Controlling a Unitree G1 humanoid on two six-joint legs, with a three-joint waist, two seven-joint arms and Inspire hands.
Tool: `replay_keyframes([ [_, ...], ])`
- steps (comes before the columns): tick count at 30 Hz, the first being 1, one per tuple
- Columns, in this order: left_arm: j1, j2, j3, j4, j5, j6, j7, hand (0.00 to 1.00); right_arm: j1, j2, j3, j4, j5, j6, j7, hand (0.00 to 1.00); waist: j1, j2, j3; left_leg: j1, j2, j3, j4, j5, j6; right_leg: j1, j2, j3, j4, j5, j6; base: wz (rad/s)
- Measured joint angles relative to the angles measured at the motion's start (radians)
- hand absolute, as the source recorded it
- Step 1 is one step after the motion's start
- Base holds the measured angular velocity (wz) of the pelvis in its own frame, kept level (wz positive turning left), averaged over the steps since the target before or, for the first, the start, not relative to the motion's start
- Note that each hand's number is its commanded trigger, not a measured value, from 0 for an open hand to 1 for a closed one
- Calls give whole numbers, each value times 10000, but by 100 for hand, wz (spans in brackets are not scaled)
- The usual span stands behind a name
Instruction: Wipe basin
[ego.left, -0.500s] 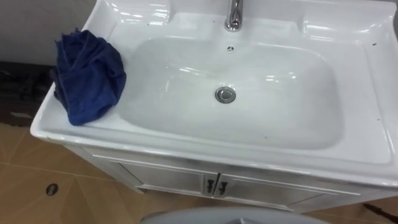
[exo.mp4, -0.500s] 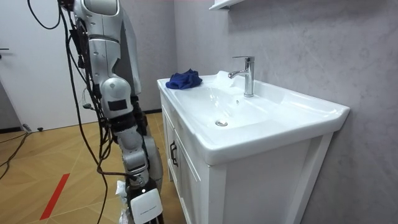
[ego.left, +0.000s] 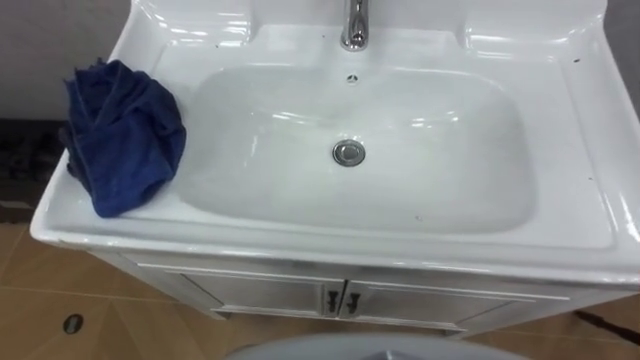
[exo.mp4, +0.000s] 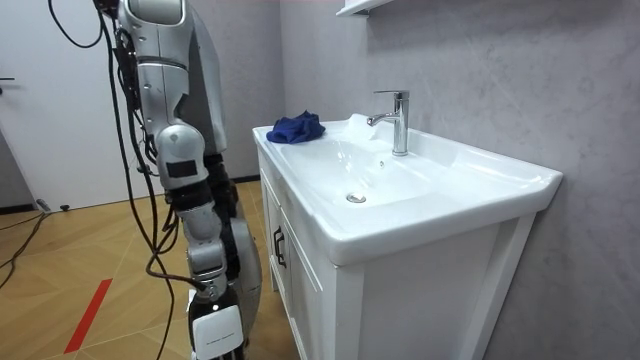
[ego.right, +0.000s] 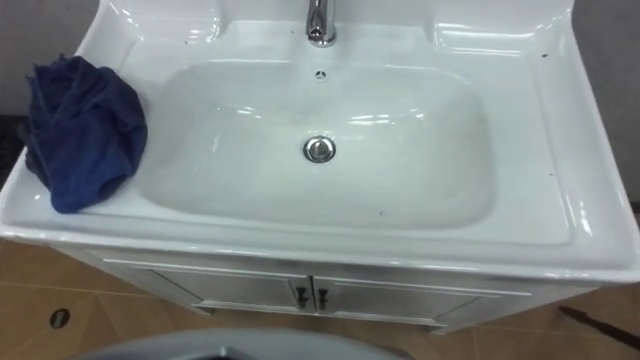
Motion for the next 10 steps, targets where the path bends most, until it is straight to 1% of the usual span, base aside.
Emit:
replay_keyframes([
  [3, -4, -1, -21, -3, 4, 134, -385, 0, 5, 16, -1, -8, -4, 28, 76, 0, -22, -15, 11, -1, 1, 40, 2, -2, 3, -7, -1, 16, 30, -4, 3, 0],
  [4, -4, -2, -25, -2, 12, 205, -548, 0, 2, 29, 1, -22, -4, 125, 76, 0, -27, -14, 11, 1, 3, 65, 13, -8, 10, -15, -3, 26, 53, -11, 3, 0],
  [10, -5, -2, -128, 37, 158, 550, -1155, 0, 26, 53, 1, -53, -349, 401, 199, 0, -52, 39, 13, 6, 12, 96, 15, -32, 45, -17, 1, 32, 74, -19, 3, 0],
])
